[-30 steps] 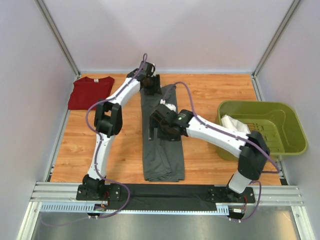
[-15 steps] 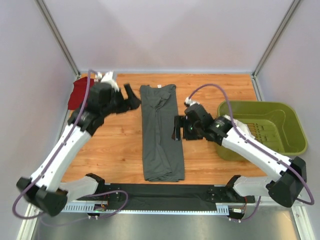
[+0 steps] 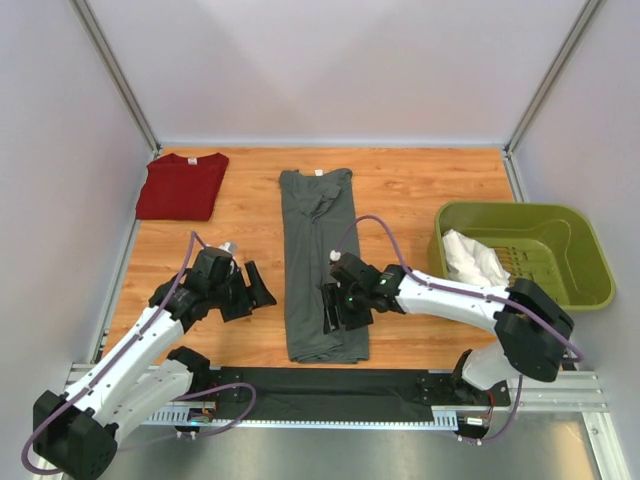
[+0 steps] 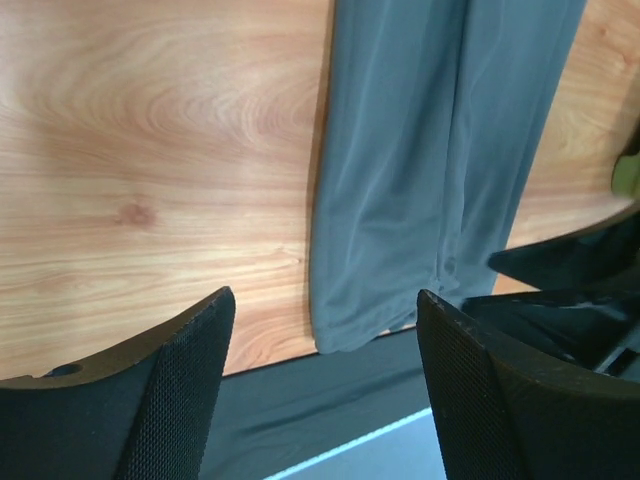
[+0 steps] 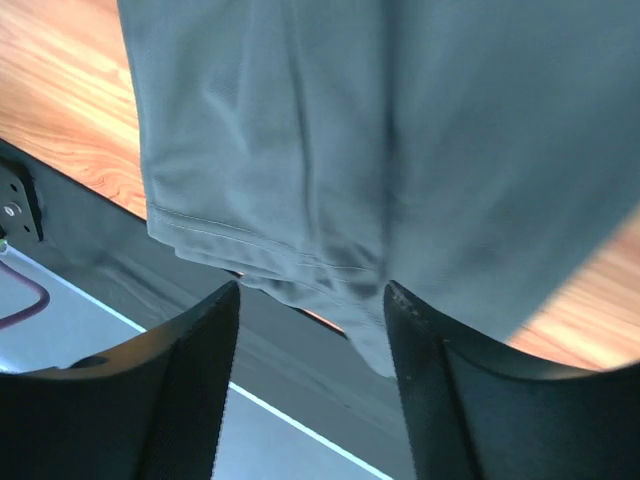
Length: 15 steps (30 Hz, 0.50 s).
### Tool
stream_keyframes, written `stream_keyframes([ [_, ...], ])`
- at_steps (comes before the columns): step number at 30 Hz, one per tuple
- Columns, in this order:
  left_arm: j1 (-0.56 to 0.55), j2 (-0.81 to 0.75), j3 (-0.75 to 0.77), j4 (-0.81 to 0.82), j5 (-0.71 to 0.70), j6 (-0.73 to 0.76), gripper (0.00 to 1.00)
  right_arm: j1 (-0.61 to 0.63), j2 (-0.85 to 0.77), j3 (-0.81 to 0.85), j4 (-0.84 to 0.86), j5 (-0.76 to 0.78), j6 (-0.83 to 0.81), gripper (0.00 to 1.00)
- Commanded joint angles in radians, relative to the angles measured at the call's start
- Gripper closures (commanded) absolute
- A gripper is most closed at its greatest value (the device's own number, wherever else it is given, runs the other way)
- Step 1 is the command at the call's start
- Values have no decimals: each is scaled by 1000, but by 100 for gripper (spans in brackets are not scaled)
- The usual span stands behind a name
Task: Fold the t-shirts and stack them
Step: Fold the tshirt
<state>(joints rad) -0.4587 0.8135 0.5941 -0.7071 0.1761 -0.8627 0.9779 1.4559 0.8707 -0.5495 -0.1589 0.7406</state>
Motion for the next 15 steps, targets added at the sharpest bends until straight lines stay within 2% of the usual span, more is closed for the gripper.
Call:
stream_keyframes([
  [1, -8, -11, -30, 38, 86, -9, 20, 56, 63, 73, 28, 33, 77, 40],
  [6, -8, -13, -48, 40, 111, 27, 20, 90, 130, 88, 5, 53, 114, 44],
  [11, -6, -4, -40, 23, 111, 59, 20, 131, 147, 145, -130, 157, 123, 45],
  [15, -6, 1, -50, 21, 118, 65, 20, 137, 150, 133, -139, 157, 152, 51],
])
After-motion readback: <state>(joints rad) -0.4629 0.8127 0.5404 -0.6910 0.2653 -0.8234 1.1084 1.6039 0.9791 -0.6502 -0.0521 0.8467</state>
